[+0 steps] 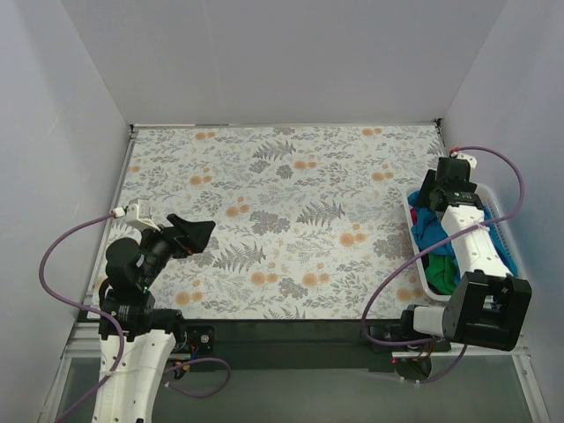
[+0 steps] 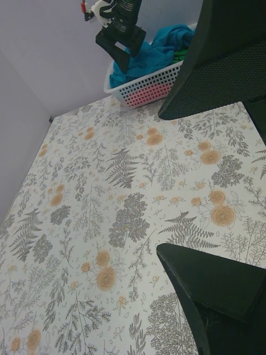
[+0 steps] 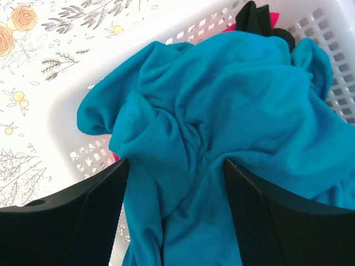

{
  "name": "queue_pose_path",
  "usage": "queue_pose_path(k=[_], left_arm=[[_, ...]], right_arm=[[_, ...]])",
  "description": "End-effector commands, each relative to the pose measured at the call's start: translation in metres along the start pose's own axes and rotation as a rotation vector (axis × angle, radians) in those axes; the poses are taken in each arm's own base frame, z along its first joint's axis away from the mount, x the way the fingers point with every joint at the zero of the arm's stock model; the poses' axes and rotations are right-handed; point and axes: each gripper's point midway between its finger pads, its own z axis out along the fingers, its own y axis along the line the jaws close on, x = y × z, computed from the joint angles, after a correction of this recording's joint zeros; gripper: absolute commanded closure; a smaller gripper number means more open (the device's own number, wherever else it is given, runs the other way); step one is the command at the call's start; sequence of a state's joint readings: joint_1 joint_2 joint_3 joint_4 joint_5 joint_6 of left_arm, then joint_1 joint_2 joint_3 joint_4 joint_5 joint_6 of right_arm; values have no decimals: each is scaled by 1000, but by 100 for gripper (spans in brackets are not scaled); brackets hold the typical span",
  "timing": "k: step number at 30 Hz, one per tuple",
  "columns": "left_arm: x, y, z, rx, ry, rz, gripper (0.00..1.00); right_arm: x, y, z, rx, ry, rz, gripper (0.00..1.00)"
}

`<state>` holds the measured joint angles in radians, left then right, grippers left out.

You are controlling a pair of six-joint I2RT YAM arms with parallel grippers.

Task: Fold and stack the t-shirts
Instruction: Grab the tshirt from the pile, then move the tshirt to the center of the board

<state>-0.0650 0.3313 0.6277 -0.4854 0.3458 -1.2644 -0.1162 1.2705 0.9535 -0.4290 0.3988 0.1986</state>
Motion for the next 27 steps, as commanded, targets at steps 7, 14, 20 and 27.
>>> queue_pose_path(k=[7,14,20,27], left_arm=[[-2,4,9,-23,19,-6,7],[-7,3,9,-29,13,18,7],[-8,1,10,-17,6,27,8],[-13,-2,8,-17,-3,33,8]], right_arm=[[-34,21,9,-124,-72,-16,60],[-78,33,-38,-220,-201,-21,99],[-155,112,-139,-469,-435,-124,99],[-155,260,-241,-873,-504,-307,99]])
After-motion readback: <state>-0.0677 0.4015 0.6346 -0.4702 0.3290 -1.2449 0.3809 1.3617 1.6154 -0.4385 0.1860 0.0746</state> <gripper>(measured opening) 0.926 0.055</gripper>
